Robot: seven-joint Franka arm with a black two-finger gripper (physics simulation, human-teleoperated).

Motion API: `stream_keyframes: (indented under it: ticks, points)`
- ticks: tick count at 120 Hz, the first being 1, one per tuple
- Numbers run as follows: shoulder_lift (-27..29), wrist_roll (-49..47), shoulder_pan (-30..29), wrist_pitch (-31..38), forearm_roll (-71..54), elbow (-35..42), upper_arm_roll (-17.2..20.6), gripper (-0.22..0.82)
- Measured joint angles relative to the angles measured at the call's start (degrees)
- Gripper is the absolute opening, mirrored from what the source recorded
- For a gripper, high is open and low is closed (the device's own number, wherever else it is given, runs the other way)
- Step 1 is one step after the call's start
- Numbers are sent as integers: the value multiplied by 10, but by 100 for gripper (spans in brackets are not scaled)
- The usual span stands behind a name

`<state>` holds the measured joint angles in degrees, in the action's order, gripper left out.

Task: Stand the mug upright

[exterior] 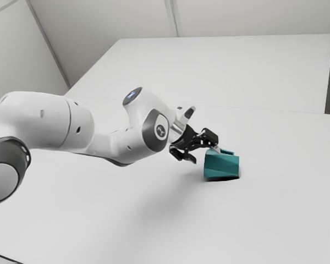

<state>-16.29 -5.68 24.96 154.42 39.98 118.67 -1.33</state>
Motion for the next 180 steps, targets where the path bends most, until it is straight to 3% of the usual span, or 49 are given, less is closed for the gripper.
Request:
stream_keyframes:
  ticks: [76,102,144,180]
  points:
    - [-25,0,26,6,4,-16,0,59]
    - [-26,0,36,10,-1,-29,-1,43]
    - [-26,1,51,12,-3,-49,0,28]
    - [-30,1,54,11,-5,-73,-1,-6]
